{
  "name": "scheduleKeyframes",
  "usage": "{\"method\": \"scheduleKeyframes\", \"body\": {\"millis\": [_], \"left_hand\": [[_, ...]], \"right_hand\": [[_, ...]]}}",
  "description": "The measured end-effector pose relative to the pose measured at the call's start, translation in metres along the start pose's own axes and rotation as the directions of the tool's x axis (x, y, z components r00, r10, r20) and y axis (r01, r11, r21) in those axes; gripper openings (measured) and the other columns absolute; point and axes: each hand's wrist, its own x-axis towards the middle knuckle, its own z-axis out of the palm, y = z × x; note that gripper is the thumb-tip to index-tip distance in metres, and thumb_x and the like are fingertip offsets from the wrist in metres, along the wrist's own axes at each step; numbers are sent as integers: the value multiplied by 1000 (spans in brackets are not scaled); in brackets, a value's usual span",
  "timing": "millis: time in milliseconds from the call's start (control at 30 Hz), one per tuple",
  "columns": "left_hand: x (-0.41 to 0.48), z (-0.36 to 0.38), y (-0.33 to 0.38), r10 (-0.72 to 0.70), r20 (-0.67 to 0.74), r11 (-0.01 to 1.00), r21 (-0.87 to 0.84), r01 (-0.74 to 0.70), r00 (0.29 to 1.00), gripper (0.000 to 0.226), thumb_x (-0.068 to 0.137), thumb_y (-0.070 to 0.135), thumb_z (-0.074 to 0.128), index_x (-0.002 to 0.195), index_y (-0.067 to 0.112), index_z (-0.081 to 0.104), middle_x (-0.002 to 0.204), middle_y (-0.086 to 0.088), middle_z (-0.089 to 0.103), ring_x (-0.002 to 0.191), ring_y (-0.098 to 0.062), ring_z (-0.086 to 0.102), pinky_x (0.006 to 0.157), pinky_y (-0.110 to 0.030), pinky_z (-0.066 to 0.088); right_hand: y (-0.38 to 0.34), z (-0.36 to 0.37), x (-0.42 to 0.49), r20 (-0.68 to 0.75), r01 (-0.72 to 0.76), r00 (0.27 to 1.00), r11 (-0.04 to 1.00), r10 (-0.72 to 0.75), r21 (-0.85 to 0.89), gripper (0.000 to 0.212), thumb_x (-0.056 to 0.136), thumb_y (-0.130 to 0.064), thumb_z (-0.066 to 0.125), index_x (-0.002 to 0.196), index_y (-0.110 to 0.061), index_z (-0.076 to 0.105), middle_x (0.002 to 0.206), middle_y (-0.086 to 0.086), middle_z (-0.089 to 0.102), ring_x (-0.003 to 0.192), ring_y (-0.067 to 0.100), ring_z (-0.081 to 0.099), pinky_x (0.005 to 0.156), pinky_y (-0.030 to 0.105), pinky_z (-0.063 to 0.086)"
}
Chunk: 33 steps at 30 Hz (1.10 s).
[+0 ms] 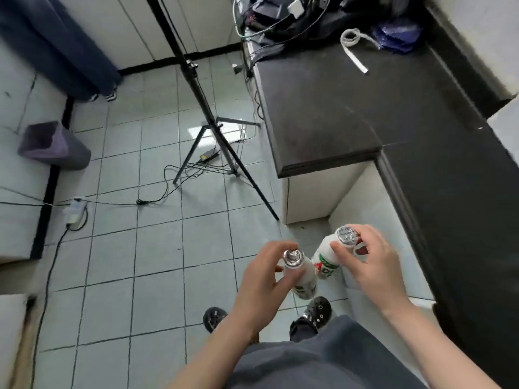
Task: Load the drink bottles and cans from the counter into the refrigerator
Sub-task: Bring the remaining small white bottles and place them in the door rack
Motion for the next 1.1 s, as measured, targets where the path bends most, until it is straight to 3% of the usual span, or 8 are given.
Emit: {"method": "scheduleKeyframes", "body": {"millis": [167, 400, 500, 633, 733, 867, 1033, 1100], "left_hand": [[-43, -93, -51, -91, -263, 994, -83, 72, 960, 41, 86, 16, 68, 110, 46, 53, 109, 24, 58, 104, -2, 59, 81, -16, 50], [-111, -234, -124, -214, -522, 977, -129, 171, 826, 32, 80, 26, 67, 107, 41, 57, 105, 21, 60, 99, -3, 59, 77, -18, 51], [-142, -289, -155, -252, -610, 967, -131, 218, 751, 39, 82, 17, 71, 105, 44, 56, 104, 21, 60, 97, -1, 59, 76, -15, 50], [-178, -348, -187, -317, -669, 945, -165, 282, 672, 42, 82, 14, 71, 105, 46, 55, 105, 23, 59, 97, 2, 57, 79, -27, 53], [-195, -380, -205, -347, -711, 935, -209, 288, 612, 39, 82, 15, 70, 104, 44, 56, 107, 23, 58, 98, 1, 57, 79, -31, 53], [-210, -411, -229, -413, -743, 909, -303, 286, 527, 37, 84, 16, 69, 102, 46, 55, 107, 25, 58, 98, 4, 56, 77, -19, 50], [-223, -466, -268, -488, -784, 869, -392, 303, 384, 40, 82, 14, 71, 99, 47, 56, 106, 17, 62, 99, -6, 61, 84, -30, 53], [-227, -499, -288, -502, -801, 857, -409, 314, 326, 42, 82, 15, 71, 96, 51, 56, 103, 18, 63, 97, -5, 61, 83, -31, 53]], "right_hand": [[-64, 81, 10, 135, 109, 984, 991, -118, 76, 27, 81, -56, 62, 98, -35, 59, 93, -19, 59, 87, 6, 58, 74, 30, 48], [-156, 217, 7, 279, 179, 936, 973, -215, 147, 22, 75, -61, 62, 93, -51, 57, 94, -21, 62, 85, 4, 59, 70, 24, 47], [-195, 281, 6, 339, 209, 907, 967, -248, 147, 18, 79, -47, 68, 92, -41, 58, 88, -16, 63, 83, 8, 59, 65, 23, 44], [-245, 348, -4, 386, 225, 881, 959, -275, 171, 15, 82, -26, 69, 95, -23, 62, 89, -15, 61, 85, 8, 57, 67, 29, 46], [-277, 384, -5, 438, 268, 839, 946, -321, 181, 16, 82, -22, 70, 95, -27, 62, 88, -18, 61, 85, 2, 57, 68, 23, 46], [-311, 434, 5, 533, 285, 774, 940, -342, 189, 26, 80, -20, 72, 89, -41, 58, 87, -21, 63, 84, 0, 57, 67, 15, 44], [-366, 528, 28, 648, 343, 662, 921, -378, 186, 25, 78, -27, 71, 85, -45, 56, 87, -19, 64, 83, -2, 57, 67, 13, 42], [-394, 576, 39, 683, 348, 615, 913, -393, 213, 23, 78, -28, 71, 86, -44, 57, 88, -18, 64, 82, -2, 57, 68, 19, 44]]}}
